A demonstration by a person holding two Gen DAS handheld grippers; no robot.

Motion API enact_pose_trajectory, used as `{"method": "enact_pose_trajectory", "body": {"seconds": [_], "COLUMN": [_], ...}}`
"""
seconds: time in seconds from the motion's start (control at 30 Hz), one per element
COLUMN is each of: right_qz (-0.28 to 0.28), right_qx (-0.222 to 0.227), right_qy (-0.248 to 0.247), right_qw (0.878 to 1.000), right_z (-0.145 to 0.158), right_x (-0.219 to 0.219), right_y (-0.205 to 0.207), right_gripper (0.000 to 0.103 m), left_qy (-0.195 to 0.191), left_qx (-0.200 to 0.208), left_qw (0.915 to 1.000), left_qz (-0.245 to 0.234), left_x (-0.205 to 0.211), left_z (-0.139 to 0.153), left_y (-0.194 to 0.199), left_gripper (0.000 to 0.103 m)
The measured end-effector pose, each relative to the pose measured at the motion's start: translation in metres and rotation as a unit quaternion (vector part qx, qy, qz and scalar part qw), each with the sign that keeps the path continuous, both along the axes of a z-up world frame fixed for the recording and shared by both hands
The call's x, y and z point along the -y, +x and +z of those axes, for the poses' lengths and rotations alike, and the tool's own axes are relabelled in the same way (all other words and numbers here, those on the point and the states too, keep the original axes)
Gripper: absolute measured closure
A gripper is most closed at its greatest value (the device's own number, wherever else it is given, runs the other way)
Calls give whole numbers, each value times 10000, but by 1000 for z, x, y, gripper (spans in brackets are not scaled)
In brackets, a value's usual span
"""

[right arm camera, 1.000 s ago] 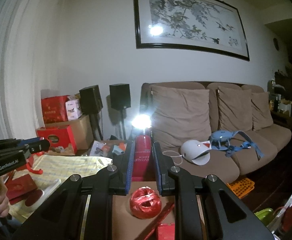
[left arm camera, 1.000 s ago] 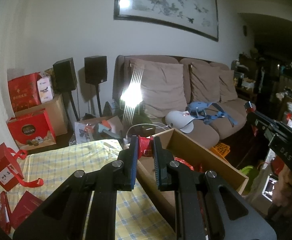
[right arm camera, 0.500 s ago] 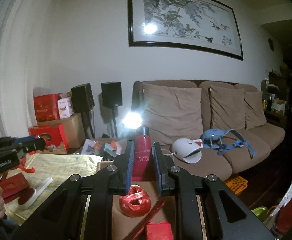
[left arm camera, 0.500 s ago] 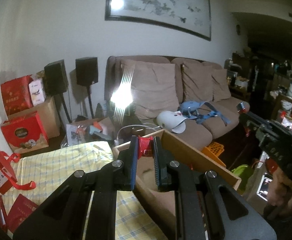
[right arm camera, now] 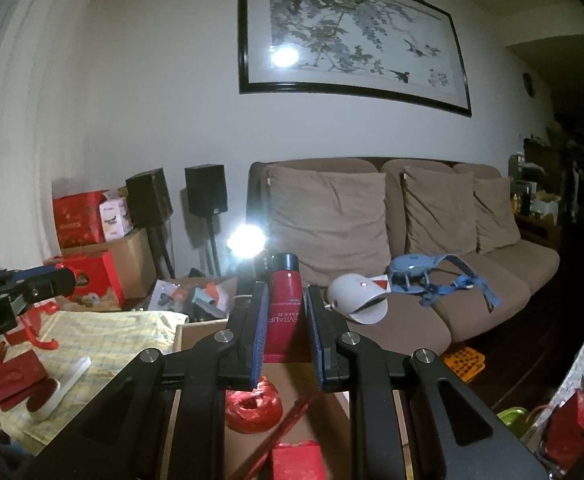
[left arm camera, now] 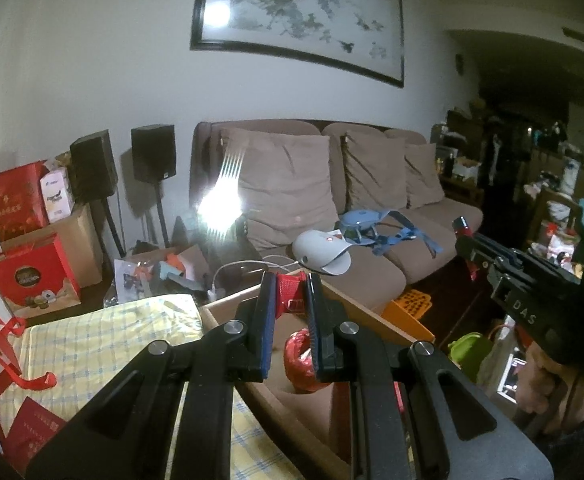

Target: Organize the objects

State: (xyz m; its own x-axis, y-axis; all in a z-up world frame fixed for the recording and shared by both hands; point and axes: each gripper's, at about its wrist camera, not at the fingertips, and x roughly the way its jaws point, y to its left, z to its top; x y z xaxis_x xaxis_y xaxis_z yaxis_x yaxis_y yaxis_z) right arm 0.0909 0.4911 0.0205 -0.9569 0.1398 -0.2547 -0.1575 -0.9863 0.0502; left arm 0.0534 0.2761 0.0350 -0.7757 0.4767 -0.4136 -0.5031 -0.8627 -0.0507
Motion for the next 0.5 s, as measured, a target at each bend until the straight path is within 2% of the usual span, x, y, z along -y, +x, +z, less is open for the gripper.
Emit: {"method": "enact_pose_trajectory", "body": {"seconds": [0.27, 0.5], "right_qz": [-95, -81], "right_qx": [-2, 38], "right_qy": [-49, -55], "right_qw": [9999, 9999], "right_z": [-1, -1], "right_x": [-7, -10], "right_y": [3, 3], "right_gripper": [85, 85], "left_qy": [168, 162], "left_qx": [-85, -122], "left_qw": [9998, 9997], "left_qz": [-83, -154], "left_x": [-8, -17], "left_z": [11, 19], "left_y": [0, -4], "left_gripper": [89, 89]}}
